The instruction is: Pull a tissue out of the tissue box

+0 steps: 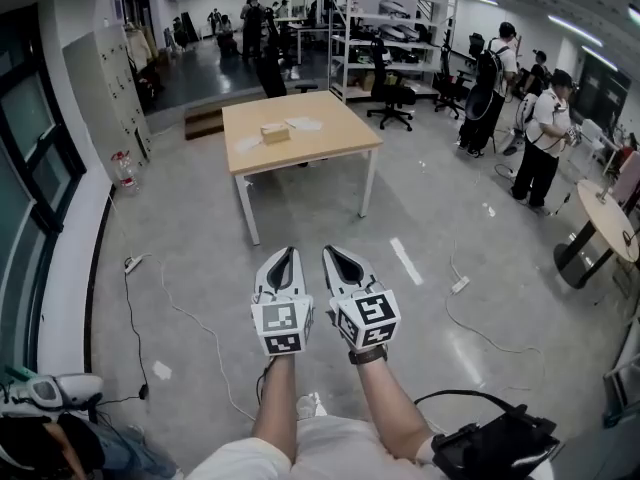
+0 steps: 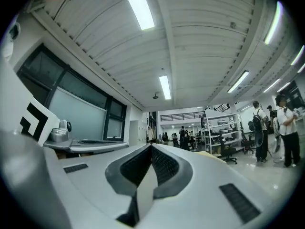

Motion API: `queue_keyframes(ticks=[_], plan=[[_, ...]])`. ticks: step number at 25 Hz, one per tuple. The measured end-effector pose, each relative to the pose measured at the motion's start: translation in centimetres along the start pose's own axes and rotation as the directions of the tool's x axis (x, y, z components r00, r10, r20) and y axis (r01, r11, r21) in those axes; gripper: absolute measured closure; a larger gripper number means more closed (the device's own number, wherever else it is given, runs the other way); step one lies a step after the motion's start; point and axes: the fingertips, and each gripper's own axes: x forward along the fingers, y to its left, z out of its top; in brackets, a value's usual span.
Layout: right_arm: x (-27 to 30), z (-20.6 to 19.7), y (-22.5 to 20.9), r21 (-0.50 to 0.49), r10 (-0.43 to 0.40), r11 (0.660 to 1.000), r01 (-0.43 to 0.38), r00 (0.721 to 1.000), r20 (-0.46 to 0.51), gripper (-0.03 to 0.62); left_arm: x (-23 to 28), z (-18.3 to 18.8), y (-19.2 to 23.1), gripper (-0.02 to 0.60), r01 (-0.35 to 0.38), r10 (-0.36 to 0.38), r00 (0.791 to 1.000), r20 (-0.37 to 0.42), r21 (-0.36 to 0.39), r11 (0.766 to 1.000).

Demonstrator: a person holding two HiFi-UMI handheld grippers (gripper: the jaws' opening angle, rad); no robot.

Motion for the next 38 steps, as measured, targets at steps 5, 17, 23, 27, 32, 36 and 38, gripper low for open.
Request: queue_keyframes(ticks=[5,17,23,27,32,36,38], plan=[[6.8,-1.3,1.8,-0.002,0.002,1.000,-0.002,1.000,-0.003,0.591,2.7,-0.6,6.0,0.580,0.040,-0.040,0.999,0.009,-0.011,0.999],[15.7,-3.8,1.4,-0.026,0.043,0.999,-0.044,0.998,-0.045,0.591,9.0,-2.7,11.8,0.581,0.072,-0.070,0.997,0.024,-0.089,0.993],[20.6,-5.3,-3.3,0.034,0.075,0.997,-0.074,0.997,-0.016,0.591,14.9,-4.0,13.1,0.581,0.032,-0.030,0.999,0.029,-0.077,0.997],[24.9,-3.9,-8.0,0.042,0.095,0.995,-0.095,0.995,0.007,0.591,20.1,-3.2,13.6,0.581,0.004,-0.002,1.000,0.027,-0.074,0.997],[29.8,-0.9,-13.4,0.043,0.130,0.990,-0.132,0.990,0.054,0.591,26.4,-0.6,13.8,0.581,-0.032,0.034,0.998,0.050,-0.044,0.999],[33.0,-0.6,-16.8,0.033,0.172,0.984,-0.175,0.983,0.070,0.591,31.3,-0.1,13.9,0.581,-0.067,0.069,0.995,0.075,-0.029,0.997],[34.1,-0.9,-18.3,0.022,0.195,0.980,-0.197,0.979,0.065,0.591,33.6,-0.2,13.9,0.581,-0.093,0.096,0.992,0.086,-0.038,0.995]])
